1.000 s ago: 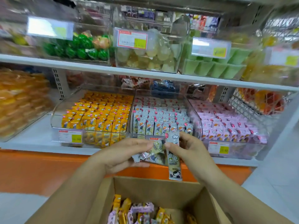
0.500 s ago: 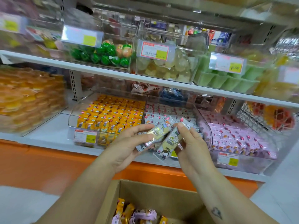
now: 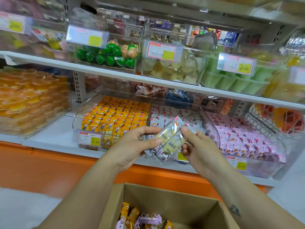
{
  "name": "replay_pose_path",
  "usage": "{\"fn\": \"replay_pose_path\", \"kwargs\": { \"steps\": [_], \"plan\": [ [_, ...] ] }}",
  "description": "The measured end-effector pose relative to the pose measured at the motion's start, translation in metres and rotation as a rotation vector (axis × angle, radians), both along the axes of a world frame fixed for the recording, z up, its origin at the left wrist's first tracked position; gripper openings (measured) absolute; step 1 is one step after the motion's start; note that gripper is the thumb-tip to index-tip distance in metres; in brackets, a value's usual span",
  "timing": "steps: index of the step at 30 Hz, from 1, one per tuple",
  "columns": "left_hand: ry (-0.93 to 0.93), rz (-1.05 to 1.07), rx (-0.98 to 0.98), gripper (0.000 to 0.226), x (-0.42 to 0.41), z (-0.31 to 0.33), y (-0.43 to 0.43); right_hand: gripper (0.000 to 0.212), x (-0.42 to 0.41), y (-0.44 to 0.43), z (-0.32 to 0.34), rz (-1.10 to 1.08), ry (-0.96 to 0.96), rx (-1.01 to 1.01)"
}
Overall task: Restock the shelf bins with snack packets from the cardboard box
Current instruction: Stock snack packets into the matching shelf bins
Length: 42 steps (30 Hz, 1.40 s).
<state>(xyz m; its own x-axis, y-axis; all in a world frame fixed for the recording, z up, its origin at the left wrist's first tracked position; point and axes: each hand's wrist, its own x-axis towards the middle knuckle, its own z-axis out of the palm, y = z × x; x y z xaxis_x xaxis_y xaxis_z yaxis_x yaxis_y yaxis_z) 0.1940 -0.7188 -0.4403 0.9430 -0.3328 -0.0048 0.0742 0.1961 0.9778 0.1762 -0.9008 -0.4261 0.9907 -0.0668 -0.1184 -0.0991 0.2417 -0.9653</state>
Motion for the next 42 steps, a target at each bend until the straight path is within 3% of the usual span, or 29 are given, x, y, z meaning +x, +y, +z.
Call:
{"fn": "replay_pose_path", "kwargs": {
  "steps": [3, 6, 11, 14, 16, 18, 21, 26, 30, 35, 39, 42],
  "plan": [
    [-0.047, 0.009, 0.104, 0.044, 0.001, -0.001, 0.001, 0.042, 0.006, -0.003, 0.002, 0.026, 0.018, -0.04],
    [-0.146, -0.005, 0.3, 0.047, -0.002, 0.003, 0.002, 0.019, 0.009, -0.006, 0.005, 0.099, 0.006, -0.159],
    [-0.217, -0.074, 0.632, 0.025, -0.002, 0.003, 0.01, 0.023, 0.003, -0.012, 0.016, 0.211, -0.153, -0.516],
    [-0.203, -0.015, 0.689, 0.021, 0.003, 0.0, 0.021, 0.015, 0.008, -0.018, 0.023, 0.115, -0.23, -0.583],
    [-0.252, 0.083, 0.843, 0.03, 0.01, -0.004, 0.027, 0.006, 0.019, -0.025, 0.029, -0.027, -0.289, -0.58],
    [-0.284, 0.175, 0.932, 0.046, 0.014, -0.006, 0.03, 0.02, 0.033, -0.031, 0.033, -0.109, -0.331, -0.626],
    [-0.3, 0.262, 0.877, 0.055, 0.02, -0.005, 0.026, 0.042, 0.055, -0.03, 0.032, -0.094, -0.343, -0.716],
    [-0.303, 0.3, 0.841, 0.052, 0.029, -0.007, 0.023, 0.037, 0.091, -0.013, 0.014, 0.004, -0.366, -0.918],
    [-0.3, 0.334, 0.821, 0.047, 0.037, -0.007, 0.024, 0.071, 0.116, 0.001, -0.001, 0.161, -0.287, -1.202],
    [-0.334, 0.37, 0.824, 0.045, 0.042, -0.01, 0.026, 0.065, 0.127, 0.008, -0.022, 0.437, -0.216, -1.414],
    [-0.355, 0.37, 0.814, 0.044, 0.044, -0.01, 0.026, 0.059, 0.125, -0.012, -0.005, 0.364, -0.251, -1.413],
    [-0.382, 0.363, 0.803, 0.044, 0.044, -0.012, 0.022, 0.069, 0.123, -0.048, 0.016, 0.294, -0.21, -1.474]
  ]
}}
